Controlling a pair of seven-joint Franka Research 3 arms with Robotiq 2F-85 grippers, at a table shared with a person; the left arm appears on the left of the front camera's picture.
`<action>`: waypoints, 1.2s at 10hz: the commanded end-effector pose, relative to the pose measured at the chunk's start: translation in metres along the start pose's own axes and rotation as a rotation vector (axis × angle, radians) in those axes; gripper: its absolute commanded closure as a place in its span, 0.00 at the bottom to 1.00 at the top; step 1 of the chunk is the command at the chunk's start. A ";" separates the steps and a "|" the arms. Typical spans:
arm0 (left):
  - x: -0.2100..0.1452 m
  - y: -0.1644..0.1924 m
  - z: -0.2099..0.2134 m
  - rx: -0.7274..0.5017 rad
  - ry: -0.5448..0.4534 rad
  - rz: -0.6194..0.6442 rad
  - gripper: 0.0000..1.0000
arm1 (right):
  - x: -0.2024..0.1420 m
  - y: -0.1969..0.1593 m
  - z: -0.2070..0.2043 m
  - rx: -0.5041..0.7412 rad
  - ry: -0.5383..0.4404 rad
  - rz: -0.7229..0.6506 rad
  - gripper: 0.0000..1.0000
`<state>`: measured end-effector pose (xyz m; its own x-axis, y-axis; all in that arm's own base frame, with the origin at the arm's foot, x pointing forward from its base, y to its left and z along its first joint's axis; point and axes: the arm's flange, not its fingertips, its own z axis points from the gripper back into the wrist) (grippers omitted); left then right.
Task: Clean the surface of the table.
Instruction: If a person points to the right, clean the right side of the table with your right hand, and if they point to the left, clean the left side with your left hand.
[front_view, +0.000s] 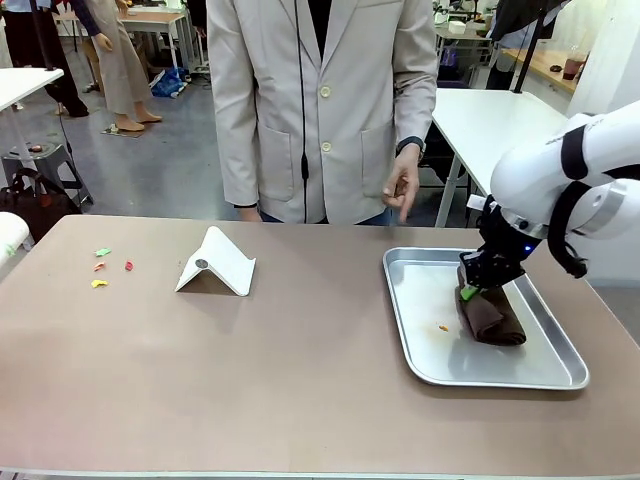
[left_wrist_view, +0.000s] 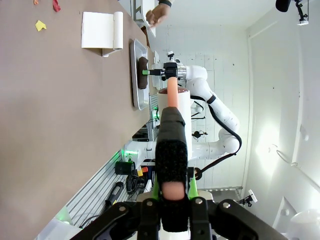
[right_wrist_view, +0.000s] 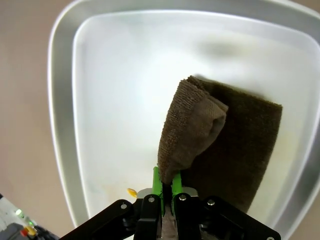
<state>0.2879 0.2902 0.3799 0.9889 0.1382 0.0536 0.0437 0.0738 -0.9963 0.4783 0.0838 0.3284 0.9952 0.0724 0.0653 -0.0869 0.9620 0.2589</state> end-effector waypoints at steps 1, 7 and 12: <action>-0.002 -0.003 0.000 0.001 0.004 -0.012 0.98 | 0.005 0.015 -0.009 0.041 -0.036 0.009 0.93; -0.002 -0.003 0.000 0.001 0.004 -0.012 0.98 | -0.008 0.066 -0.009 0.075 -0.064 0.084 0.93; -0.002 -0.003 0.000 0.001 0.004 -0.012 0.98 | -0.012 0.081 -0.023 -0.075 -0.008 0.164 0.93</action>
<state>0.2879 0.2902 0.3799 0.9889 0.1383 0.0536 0.0437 0.0738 -0.9963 0.4594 0.1641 0.3284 0.9635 0.2450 0.1083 -0.2638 0.9378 0.2258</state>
